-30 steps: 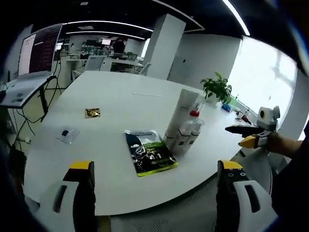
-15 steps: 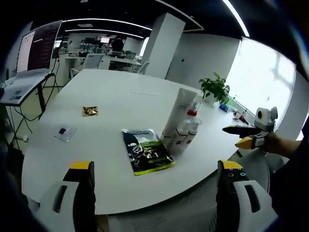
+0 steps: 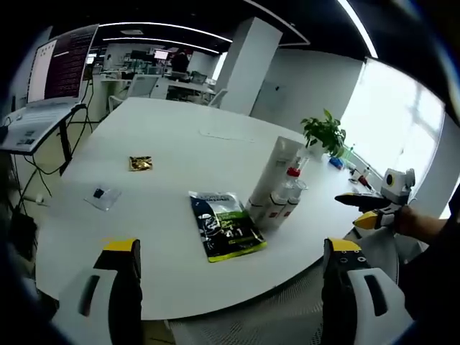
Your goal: Arrange the skincare products in the storage area until every visible bottle or jar stands upright without overlapping.
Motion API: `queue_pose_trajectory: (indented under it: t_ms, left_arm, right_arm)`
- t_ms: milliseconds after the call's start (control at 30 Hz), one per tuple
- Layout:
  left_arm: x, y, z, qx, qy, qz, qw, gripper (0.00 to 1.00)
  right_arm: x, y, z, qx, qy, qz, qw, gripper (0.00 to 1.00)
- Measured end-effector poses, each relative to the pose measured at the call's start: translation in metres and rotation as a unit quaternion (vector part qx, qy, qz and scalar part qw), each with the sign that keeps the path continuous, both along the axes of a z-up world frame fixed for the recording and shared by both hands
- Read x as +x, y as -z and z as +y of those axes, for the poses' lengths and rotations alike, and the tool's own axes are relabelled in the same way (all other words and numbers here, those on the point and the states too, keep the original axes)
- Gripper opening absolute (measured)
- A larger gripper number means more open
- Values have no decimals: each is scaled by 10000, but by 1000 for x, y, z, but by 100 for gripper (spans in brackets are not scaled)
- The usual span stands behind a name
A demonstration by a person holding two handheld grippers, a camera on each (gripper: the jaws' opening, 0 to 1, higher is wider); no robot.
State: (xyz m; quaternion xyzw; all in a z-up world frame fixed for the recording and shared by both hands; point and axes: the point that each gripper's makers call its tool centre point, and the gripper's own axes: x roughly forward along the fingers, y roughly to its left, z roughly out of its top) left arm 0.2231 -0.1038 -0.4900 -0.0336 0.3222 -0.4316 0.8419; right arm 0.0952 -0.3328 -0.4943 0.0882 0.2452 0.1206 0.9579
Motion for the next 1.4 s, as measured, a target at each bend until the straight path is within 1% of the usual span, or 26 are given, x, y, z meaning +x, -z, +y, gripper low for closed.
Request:
queue_pose_trajectory:
  t_ms: [100,167,267,400,567,667,833,900,933,967,1033,1100,1167,1233,1300,1400]
  left_arm:
    - [18,3,12,178,-72,-53,9998,99]
    - [25,4,15,243,-115,-74,9996,99]
    - [42,6,23,315,-223,-64,9992,99]
    - [51,9,24,429,-254,-51,9987,99]
    - [75,21,35,731,-283,-53,9969,99]
    - [85,26,38,873,-306,-56,9957,99]
    - [92,37,44,1166,-312,-19,9927,99]
    - [100,47,47,1252,-384,11,9914,99]
    - [100,48,48,1279,-479,51,9906,99]
    - [100,49,48,1303,-495,60,9902,99]
    - [112,61,51,1367,-546,84,9891,98]
    - [120,67,56,1458,-534,120,9878,98]
    - [126,68,58,1547,-511,91,9866,99]
    - [140,74,66,1680,-520,84,9844,98]
    - [148,77,70,1750,-500,91,9833,98]
    - [168,85,77,1979,-370,42,9795,96]
  right_arm:
    - [0,0,-1,-5,21,3,10000,81]
    - [0,-1,-1,-3,39,-6,10000,81]
    - [1,-1,-3,21,75,-10,10000,81]
    - [1,0,-4,-33,84,2,10000,80]
    - [1,0,-6,-5,146,-14,9999,80]
    - [2,0,-6,24,172,-16,9998,80]
    - [1,0,-6,42,184,0,9998,80]
    - [1,1,-7,61,203,18,9998,80]
    - [1,0,-7,76,221,17,9997,80]
    - [2,0,-8,86,234,13,9997,80]
    - [2,0,-9,99,265,10,9996,80]
    - [2,0,-10,99,306,18,9995,80]
    - [2,0,-12,123,352,20,9993,80]
    - [2,1,-14,134,387,40,9992,80]
    - [2,1,-15,150,417,51,9990,80]
    - [3,3,-17,145,459,76,9988,80]
